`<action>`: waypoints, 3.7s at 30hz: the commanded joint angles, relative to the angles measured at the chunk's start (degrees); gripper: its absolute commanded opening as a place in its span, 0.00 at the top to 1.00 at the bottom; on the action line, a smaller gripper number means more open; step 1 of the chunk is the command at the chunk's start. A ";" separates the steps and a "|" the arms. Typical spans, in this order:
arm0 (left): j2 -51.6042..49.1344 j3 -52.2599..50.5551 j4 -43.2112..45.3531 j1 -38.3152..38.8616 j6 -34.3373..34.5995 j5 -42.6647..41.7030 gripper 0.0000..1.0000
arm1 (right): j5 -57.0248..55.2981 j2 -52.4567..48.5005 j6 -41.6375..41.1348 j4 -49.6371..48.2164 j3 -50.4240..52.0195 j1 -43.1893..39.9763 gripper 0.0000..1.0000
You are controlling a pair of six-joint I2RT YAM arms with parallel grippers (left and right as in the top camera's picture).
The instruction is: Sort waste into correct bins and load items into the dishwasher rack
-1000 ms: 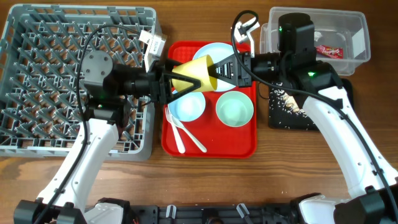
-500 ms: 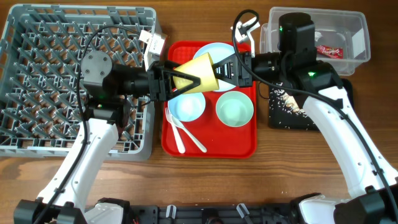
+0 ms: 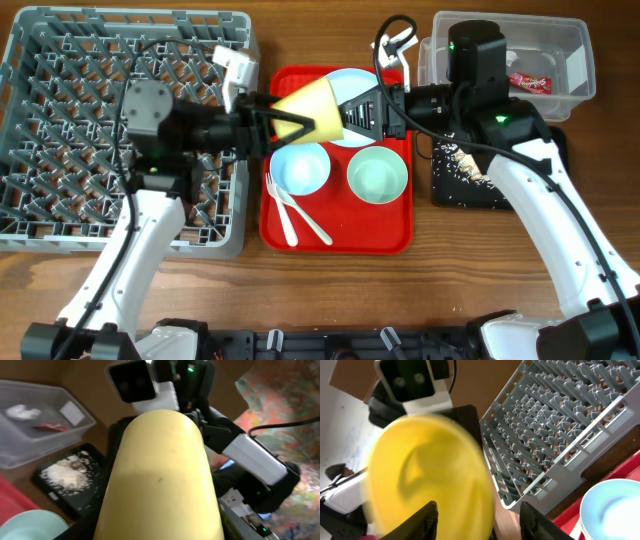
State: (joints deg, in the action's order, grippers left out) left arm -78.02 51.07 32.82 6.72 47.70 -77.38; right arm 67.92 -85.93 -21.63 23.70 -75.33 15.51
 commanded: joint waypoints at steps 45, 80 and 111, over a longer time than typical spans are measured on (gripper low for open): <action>16.68 10.23 -86.42 -24.61 -34.03 72.89 0.96 | -69.20 3.67 16.55 46.93 -10.71 -6.93 0.16; -5.60 9.97 -86.66 -24.61 -33.79 80.46 0.41 | -69.33 3.65 15.43 46.93 -10.71 -6.93 0.13; 2.25 12.66 -89.55 -12.81 -33.81 71.45 0.61 | -69.16 3.65 15.41 47.08 -10.69 -6.93 0.11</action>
State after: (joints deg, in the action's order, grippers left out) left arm -75.07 63.64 -55.77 -8.86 14.17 -4.40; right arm -0.27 -82.91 -5.93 70.54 -84.86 8.58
